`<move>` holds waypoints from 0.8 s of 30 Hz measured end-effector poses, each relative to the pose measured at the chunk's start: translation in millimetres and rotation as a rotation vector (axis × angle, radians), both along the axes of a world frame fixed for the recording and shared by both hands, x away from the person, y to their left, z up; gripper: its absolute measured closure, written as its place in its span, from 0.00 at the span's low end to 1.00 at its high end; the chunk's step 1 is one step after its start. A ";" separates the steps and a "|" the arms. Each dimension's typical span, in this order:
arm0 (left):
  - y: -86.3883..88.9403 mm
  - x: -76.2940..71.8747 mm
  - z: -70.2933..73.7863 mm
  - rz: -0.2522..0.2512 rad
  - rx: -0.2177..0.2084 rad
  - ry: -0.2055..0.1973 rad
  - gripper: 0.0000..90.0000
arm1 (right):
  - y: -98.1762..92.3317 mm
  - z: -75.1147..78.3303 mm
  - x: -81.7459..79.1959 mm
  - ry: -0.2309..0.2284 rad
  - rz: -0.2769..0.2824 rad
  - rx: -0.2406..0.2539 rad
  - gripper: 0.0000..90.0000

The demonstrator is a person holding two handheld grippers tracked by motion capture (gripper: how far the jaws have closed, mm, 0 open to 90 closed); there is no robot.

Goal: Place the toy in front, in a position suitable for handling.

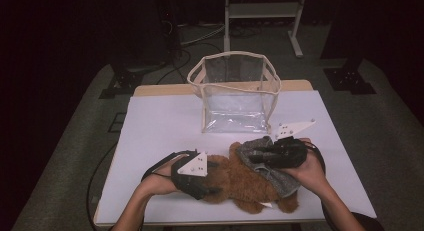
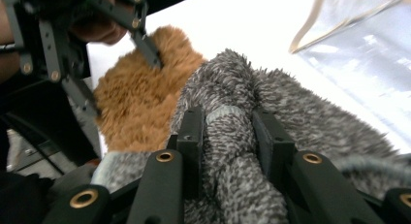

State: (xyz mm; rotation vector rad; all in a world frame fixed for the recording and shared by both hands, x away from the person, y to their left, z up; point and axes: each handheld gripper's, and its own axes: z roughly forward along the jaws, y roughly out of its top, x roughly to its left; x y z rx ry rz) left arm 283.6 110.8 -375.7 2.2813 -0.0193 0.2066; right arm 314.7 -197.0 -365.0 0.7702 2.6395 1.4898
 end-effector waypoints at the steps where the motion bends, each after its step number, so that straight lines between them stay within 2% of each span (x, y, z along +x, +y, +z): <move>1: 0.8 0.8 1.4 0.003 -0.008 0.006 0.32 | 1.2 -2.9 -2.4 0.005 0.008 -0.003 0.75; 6: 4.1 4.1 7.6 0.011 -0.041 0.026 0.21 | -4.4 -8.7 -20.6 -0.007 0.016 0.008 0.75; 8: 5.8 6.1 9.7 0.034 -0.044 0.023 0.16 | -7.4 -11.0 -25.8 -0.012 0.021 0.017 0.75; 11: 9.4 10.8 9.1 0.066 -0.046 0.049 0.11 | -11.6 -14.2 -33.3 -0.013 0.038 0.038 0.75; 16: 12.5 16.8 -3.4 0.072 -0.071 0.157 0.06 | -14.4 -14.5 -42.4 -0.014 0.066 0.027 0.76; 19: 6.7 15.2 -14.0 0.031 -0.054 0.217 0.03 | -16.6 -14.8 -46.5 -0.010 0.085 0.024 0.76; 21: -1.2 13.0 -20.6 0.011 -0.028 0.199 0.00 | -19.7 -14.5 -48.9 -0.006 0.093 0.020 0.76; 23: -9.2 12.2 -22.1 0.027 -0.011 0.156 0.00 | -23.8 -14.7 -51.1 -0.003 0.082 0.018 0.76; 24: -11.1 12.6 -21.7 0.034 -0.014 0.142 0.07 | -27.1 -14.8 -51.8 -0.002 0.072 0.018 0.76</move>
